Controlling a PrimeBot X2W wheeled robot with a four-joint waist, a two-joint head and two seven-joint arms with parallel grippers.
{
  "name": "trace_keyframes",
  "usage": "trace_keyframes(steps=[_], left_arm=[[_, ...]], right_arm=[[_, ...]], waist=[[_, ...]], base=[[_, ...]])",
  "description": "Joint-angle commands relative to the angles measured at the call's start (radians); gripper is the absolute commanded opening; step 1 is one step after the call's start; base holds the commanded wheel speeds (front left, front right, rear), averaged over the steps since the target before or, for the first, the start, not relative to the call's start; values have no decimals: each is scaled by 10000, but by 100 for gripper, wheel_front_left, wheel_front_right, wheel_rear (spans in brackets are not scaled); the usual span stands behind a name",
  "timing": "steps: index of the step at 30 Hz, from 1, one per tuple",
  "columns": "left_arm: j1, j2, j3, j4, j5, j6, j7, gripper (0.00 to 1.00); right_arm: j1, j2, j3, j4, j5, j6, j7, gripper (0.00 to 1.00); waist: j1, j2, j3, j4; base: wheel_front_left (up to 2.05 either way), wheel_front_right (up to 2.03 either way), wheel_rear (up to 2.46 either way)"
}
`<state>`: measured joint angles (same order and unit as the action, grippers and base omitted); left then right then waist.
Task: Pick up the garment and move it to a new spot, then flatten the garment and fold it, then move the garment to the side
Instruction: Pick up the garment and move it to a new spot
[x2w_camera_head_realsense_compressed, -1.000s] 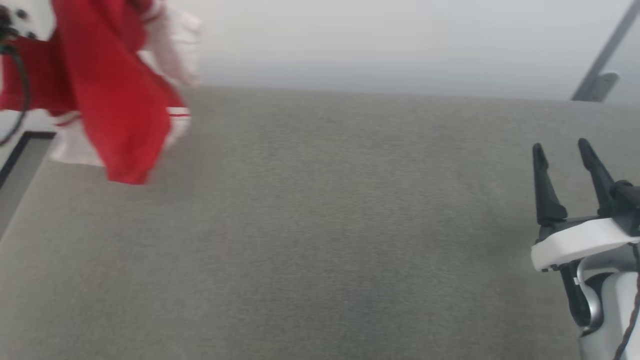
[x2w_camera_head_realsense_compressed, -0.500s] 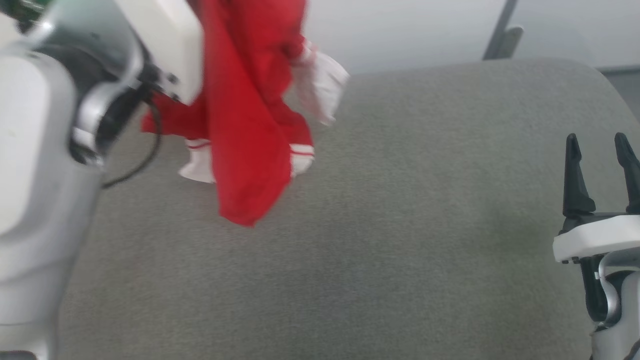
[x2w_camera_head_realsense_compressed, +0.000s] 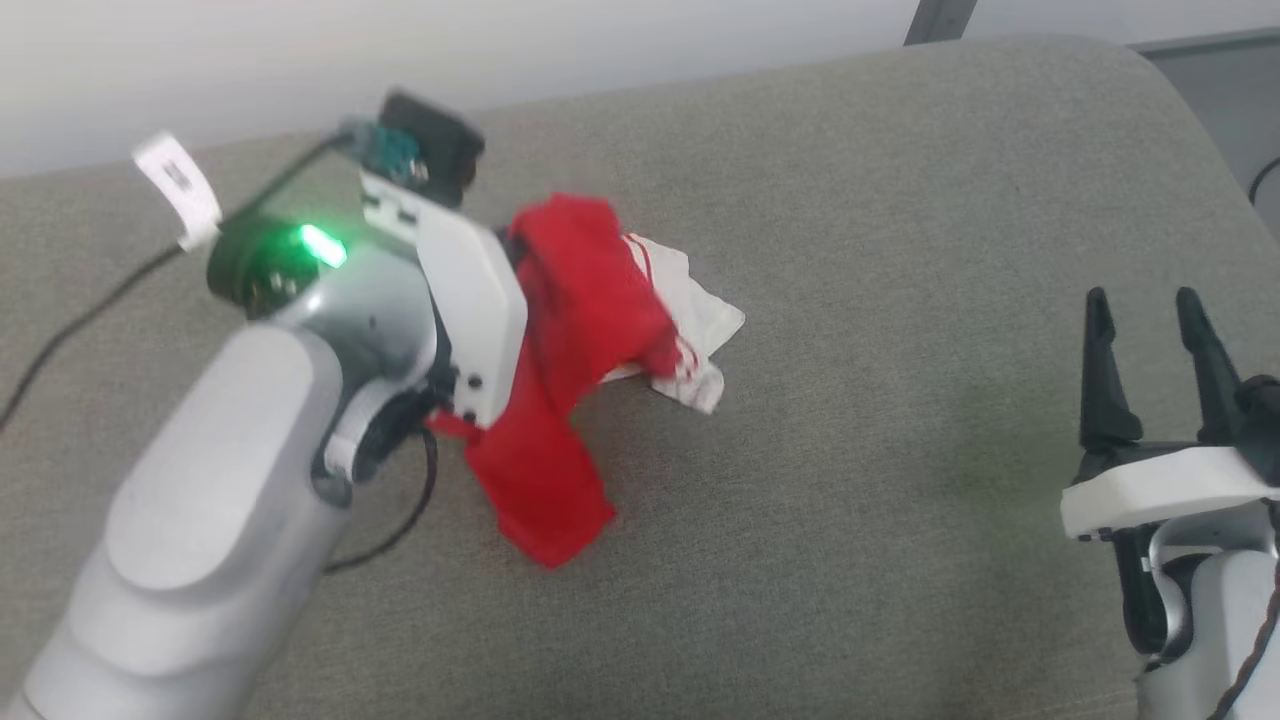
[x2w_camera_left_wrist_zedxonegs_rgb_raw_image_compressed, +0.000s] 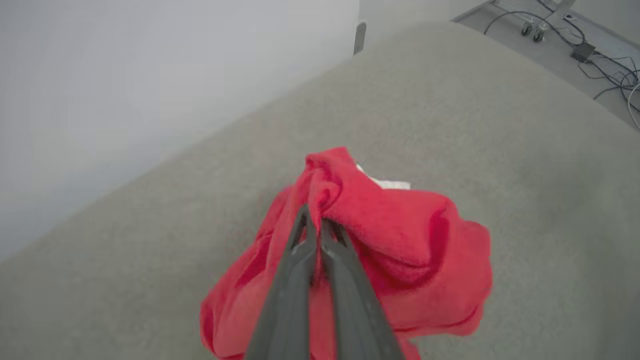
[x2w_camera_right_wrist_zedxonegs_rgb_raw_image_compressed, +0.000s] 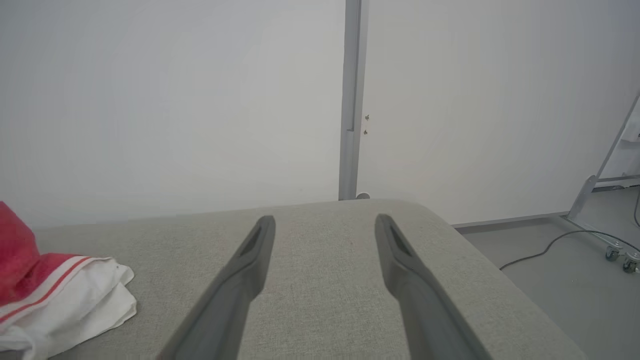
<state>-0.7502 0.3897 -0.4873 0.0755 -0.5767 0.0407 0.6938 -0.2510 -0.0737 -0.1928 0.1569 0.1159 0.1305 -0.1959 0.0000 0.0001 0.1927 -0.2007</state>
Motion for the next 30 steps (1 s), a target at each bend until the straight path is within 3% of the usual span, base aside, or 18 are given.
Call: trace_keyframes(steps=[1, 12, 22, 23, 24, 25, 30], left_arm=[[266, -40, -6, 185, -207, 91, 70, 0], [1183, -353, -308, 2752, -356, 111, -308, 0], [1033, -957, -714, 5496, -339, -418, -1040, 0], [992, -1022, -733, 5657, -373, -529, -1137, 9], [921, -1074, -735, 5807, -399, -617, -1241, 44], [830, -1094, -739, 5921, -386, -720, -1377, 100], [597, -1130, -555, 6141, -549, -987, -2005, 100]], right_arm=[[-103, 48, 43, 44, 39, 5, -99, 100], [-485, 131, 247, 500, 3, 5, -285, 100], [-733, 50, 406, 726, -85, 5, -340, 100], [-733, 41, 420, 754, -106, 5, -339, 100], [-724, 23, 434, 782, -121, 5, -341, 100], [-698, -1, 442, 821, -137, 5, -337, 100], [-475, -73, 426, 922, -131, 5, -316, 100]], waist=[[0, -1, 79, -4], [0, -1, 429, 197], [0, -1, 360, 470], [0, -1, 309, 505], [0, -1, 243, 544], [0, -1, 157, 590], [0, -1, -312, 820]], base=[[0, 0, 0], [0, 0, 0], [0, 0, 0], [0, 0, 0], [0, 0, 0], [0, 0, 0], [0, 0, 0]])
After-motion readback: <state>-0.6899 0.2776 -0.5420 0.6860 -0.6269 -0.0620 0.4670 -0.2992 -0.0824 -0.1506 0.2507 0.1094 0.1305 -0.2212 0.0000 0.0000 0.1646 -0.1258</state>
